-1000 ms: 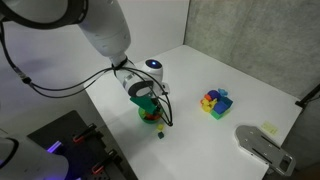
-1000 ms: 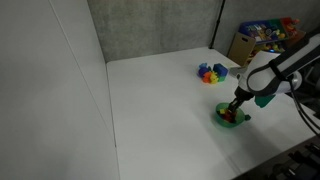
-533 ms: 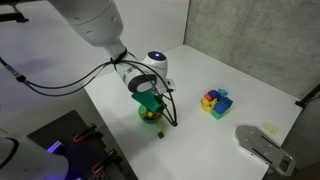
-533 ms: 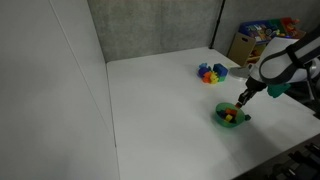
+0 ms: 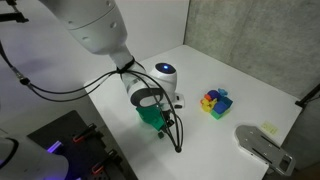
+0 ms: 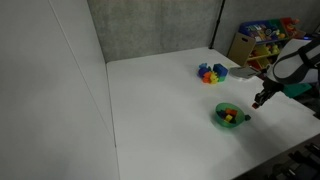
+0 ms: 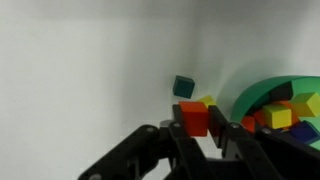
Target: Put the small orange block on top of the small green block on the table
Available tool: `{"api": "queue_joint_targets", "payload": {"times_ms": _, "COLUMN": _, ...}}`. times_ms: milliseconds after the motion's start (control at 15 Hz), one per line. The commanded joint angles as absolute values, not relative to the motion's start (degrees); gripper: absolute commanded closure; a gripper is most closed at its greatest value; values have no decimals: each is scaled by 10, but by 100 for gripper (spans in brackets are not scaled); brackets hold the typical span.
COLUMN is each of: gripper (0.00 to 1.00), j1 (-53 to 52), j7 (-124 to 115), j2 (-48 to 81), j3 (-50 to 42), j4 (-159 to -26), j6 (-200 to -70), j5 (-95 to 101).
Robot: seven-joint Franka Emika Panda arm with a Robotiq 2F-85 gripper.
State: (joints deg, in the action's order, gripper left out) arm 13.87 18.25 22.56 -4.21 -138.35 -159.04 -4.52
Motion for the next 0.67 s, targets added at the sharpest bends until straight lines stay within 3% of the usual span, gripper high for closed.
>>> {"api": "queue_joint_targets", "payload": {"times_ms": 0, "gripper": 90, "j1": 144, "j7": 168, "j2": 255, "j3": -53, "j4": -1377, "j6": -1617, "j5": -29}}
{"api": "queue_joint_targets", "payload": {"times_ms": 600, "gripper": 90, "j1": 110, "j7": 115, "j2": 340, "j3": -69, "j4": -1337, "j6": -1661, "j5": 9}}
